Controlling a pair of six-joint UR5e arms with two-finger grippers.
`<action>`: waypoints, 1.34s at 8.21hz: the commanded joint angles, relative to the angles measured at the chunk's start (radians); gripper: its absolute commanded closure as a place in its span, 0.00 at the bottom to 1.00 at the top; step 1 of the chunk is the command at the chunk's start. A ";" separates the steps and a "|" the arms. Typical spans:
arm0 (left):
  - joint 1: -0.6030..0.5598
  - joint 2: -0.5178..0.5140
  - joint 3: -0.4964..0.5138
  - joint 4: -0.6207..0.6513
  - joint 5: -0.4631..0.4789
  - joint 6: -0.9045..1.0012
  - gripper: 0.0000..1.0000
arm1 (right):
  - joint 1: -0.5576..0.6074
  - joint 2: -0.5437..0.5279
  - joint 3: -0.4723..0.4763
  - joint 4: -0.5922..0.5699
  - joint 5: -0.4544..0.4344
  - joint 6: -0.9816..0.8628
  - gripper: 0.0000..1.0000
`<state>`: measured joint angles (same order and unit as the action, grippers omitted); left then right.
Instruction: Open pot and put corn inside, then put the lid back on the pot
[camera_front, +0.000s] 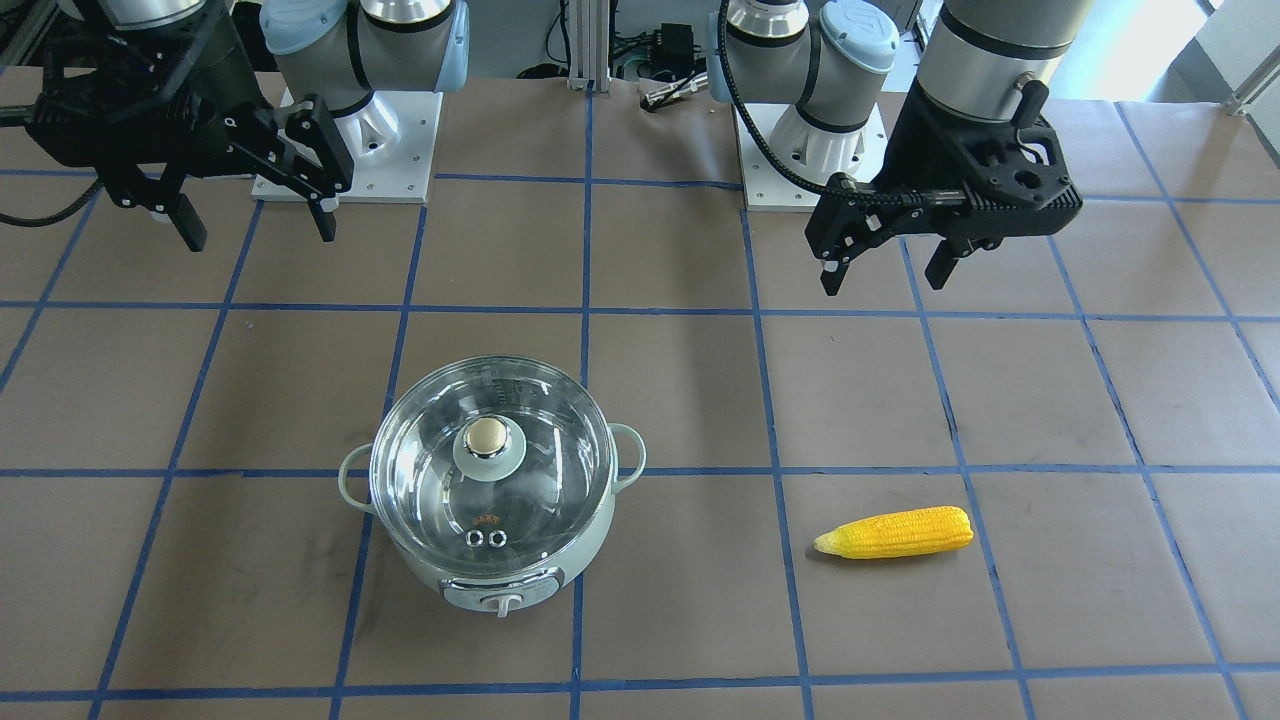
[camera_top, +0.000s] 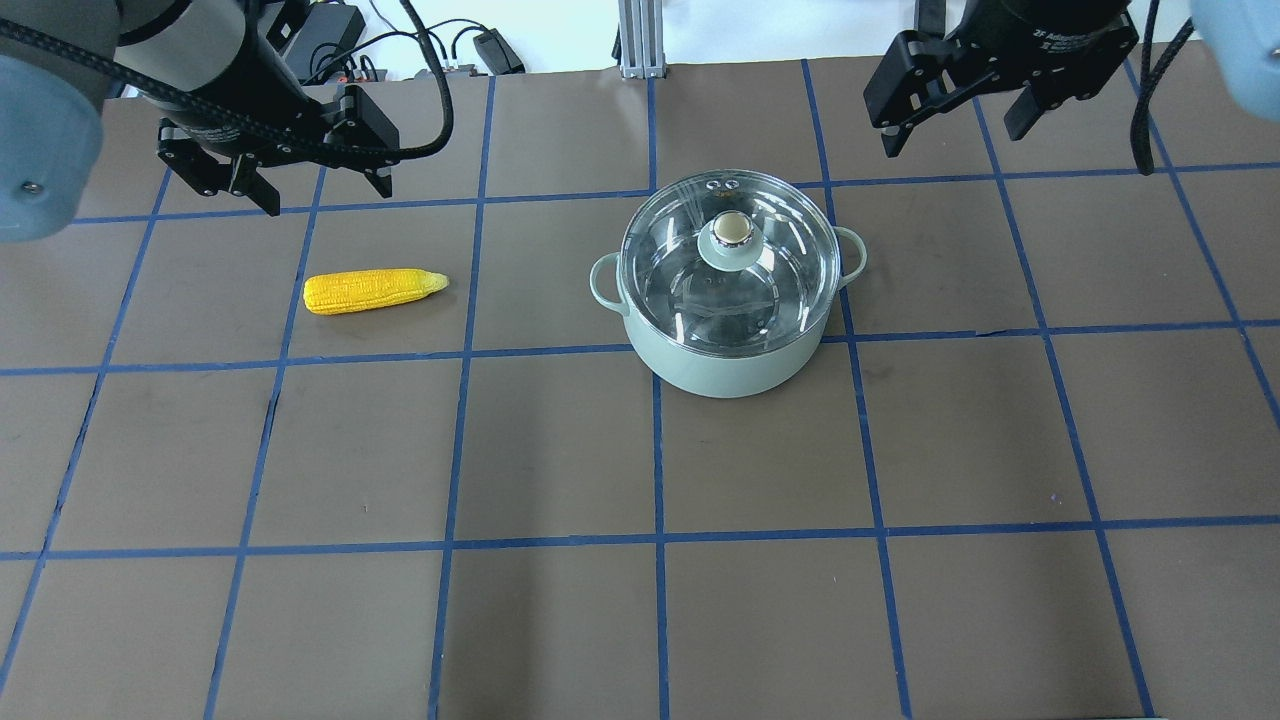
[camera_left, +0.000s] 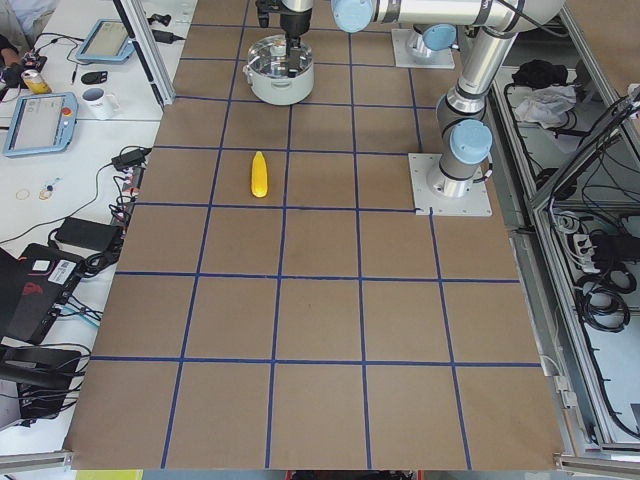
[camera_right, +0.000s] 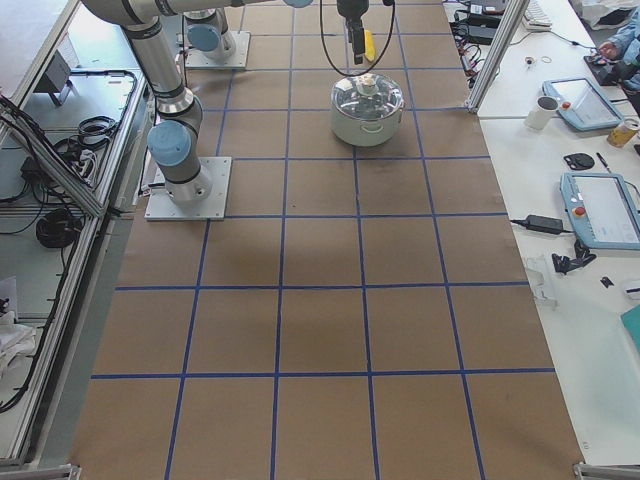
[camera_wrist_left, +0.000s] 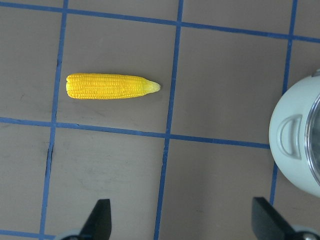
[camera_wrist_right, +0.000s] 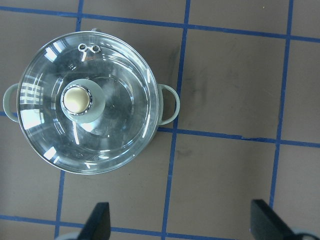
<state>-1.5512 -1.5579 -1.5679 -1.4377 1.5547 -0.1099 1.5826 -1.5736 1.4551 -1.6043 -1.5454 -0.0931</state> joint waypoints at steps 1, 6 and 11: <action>0.037 -0.051 0.008 0.049 0.007 -0.227 0.00 | 0.016 0.044 -0.018 -0.048 0.048 0.090 0.00; 0.187 -0.168 -0.012 0.116 0.001 -0.757 0.00 | 0.197 0.286 -0.019 -0.308 0.042 0.352 0.00; 0.191 -0.313 -0.027 0.128 -0.002 -1.046 0.00 | 0.220 0.383 0.029 -0.339 -0.002 0.408 0.00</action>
<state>-1.3613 -1.8183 -1.5937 -1.3167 1.5534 -1.0755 1.7977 -1.2066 1.4552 -1.9455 -1.5389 0.3009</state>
